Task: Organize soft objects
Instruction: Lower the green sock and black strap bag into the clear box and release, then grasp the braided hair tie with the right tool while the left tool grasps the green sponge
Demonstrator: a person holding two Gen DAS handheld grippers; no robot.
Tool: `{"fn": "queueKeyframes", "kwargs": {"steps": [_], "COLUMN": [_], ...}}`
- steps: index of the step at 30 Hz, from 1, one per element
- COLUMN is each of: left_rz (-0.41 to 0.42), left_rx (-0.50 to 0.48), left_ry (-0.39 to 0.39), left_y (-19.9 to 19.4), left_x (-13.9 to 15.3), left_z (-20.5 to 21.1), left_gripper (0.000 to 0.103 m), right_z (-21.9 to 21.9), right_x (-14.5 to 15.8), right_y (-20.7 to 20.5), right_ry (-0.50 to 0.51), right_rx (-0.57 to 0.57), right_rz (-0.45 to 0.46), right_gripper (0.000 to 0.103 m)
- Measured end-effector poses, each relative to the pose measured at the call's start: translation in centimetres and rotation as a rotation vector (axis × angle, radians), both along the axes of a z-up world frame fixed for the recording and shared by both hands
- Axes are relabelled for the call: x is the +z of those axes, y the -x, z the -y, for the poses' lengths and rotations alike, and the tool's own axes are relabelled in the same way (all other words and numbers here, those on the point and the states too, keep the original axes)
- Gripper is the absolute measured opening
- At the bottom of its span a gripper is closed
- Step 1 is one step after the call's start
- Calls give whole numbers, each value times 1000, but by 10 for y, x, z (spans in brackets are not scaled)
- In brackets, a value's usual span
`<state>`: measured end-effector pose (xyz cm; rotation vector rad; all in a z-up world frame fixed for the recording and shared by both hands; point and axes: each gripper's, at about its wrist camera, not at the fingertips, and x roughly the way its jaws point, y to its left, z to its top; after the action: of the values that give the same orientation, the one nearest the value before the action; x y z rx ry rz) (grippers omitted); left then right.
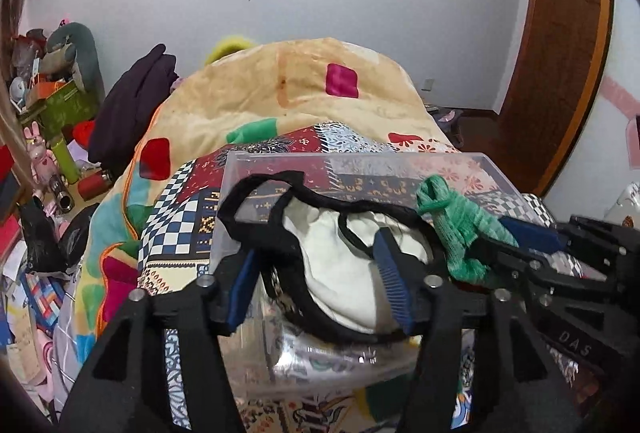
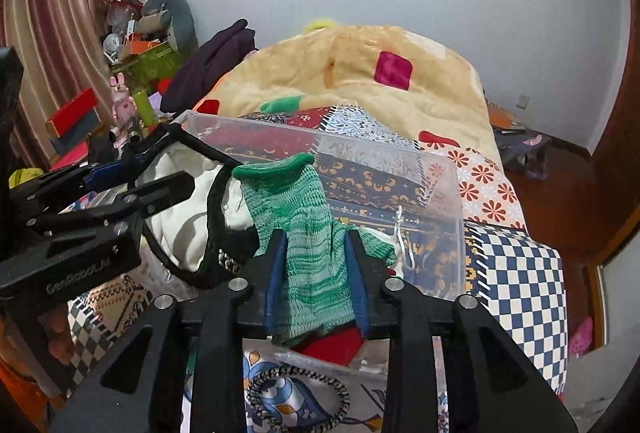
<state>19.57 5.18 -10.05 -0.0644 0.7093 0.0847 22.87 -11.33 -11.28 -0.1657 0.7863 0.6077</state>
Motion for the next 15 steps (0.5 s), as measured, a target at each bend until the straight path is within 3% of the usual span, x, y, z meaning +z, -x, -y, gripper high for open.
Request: {"fn": "queueKeyframes", "kwargs": {"steps": [7, 12, 15], "left_rz": [35, 79, 110], "left_rx": [-37, -49, -48], "left_ry": [-7, 11, 20], "left_y": [27, 49, 63], "left_x": [11, 26, 33], "left_z": [10, 13, 13], "left_gripper": [72, 84, 94], "right_z": [12, 27, 37], "right_x": [15, 33, 38], "right_y": [15, 33, 45], "right_ry": [-32, -63, -80], "right_rx": [23, 21, 24], "right_rz": [26, 89, 108], "right_gripper": [49, 72, 76]}}
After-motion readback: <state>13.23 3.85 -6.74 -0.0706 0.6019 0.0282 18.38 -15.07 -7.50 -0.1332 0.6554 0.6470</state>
